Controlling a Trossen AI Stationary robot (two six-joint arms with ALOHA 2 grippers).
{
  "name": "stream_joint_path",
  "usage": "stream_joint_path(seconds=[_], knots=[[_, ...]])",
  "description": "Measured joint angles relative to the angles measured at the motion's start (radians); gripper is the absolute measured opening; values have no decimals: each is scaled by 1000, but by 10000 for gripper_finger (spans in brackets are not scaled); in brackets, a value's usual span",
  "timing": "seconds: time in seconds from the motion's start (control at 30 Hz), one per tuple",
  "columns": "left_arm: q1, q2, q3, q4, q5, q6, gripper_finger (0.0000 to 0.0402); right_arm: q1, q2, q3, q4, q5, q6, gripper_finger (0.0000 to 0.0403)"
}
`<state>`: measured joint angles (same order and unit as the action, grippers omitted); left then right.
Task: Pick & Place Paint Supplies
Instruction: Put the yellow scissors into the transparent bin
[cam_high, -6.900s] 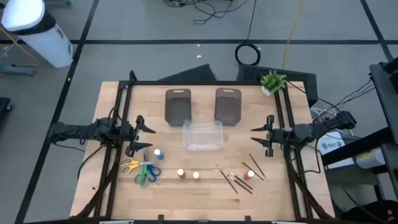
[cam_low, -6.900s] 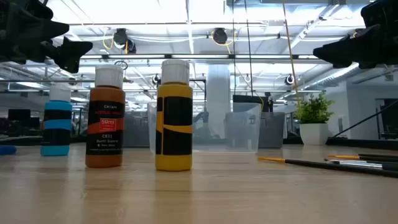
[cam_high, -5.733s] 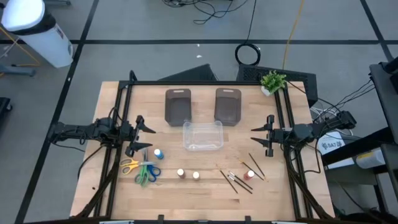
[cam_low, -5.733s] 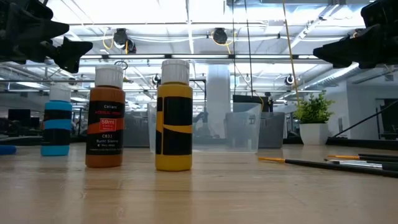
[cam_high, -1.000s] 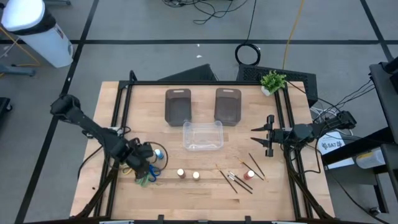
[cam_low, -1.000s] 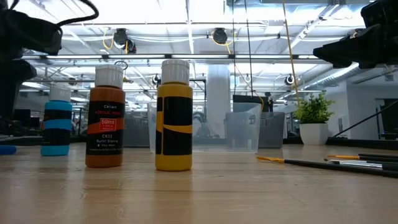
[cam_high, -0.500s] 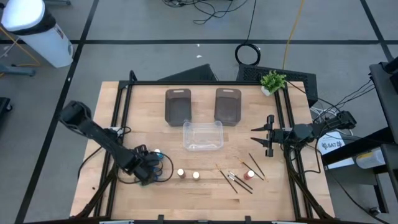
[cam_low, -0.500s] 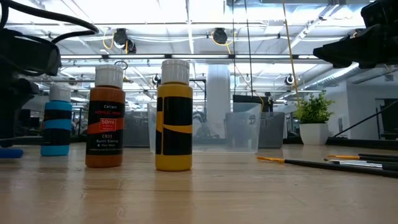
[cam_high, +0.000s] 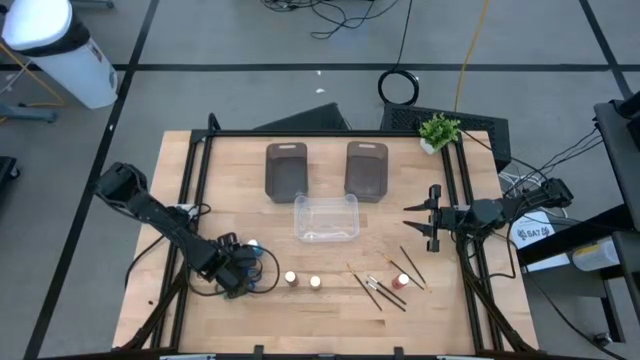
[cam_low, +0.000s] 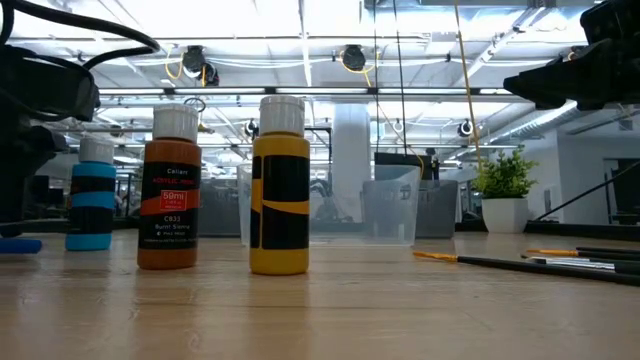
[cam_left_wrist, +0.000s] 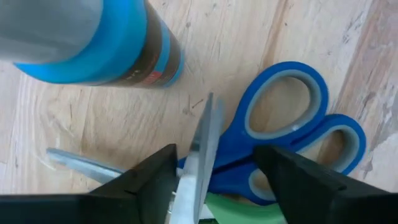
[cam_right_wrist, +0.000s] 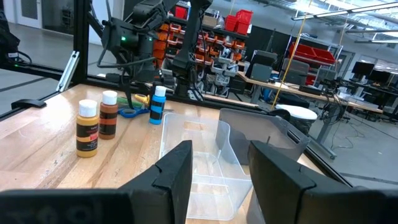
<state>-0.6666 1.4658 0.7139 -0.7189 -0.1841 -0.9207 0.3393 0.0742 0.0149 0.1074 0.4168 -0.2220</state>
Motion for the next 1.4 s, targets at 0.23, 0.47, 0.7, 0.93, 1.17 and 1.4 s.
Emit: stream_joint_path(seconds=[0.23,0.47,0.7,0.93,1.17,1.4], knots=[[0,0,0,-1,0,-19,143,0,0,0,0,0,0,141],[0,-1,0,-1,-3,-16,83,0,0,0,0,0,0,141],[0,-2,1,-1,25,-18,33,0,0,0,0,0,0,141],[0,-32,-2,-2,57,-17,30,0,0,0,0,0,0,141],[0,-90,13,-29,45,-18,30,0,0,0,0,0,0,141],[0,-126,58,-49,33,-13,29,0,0,0,0,0,0,141]])
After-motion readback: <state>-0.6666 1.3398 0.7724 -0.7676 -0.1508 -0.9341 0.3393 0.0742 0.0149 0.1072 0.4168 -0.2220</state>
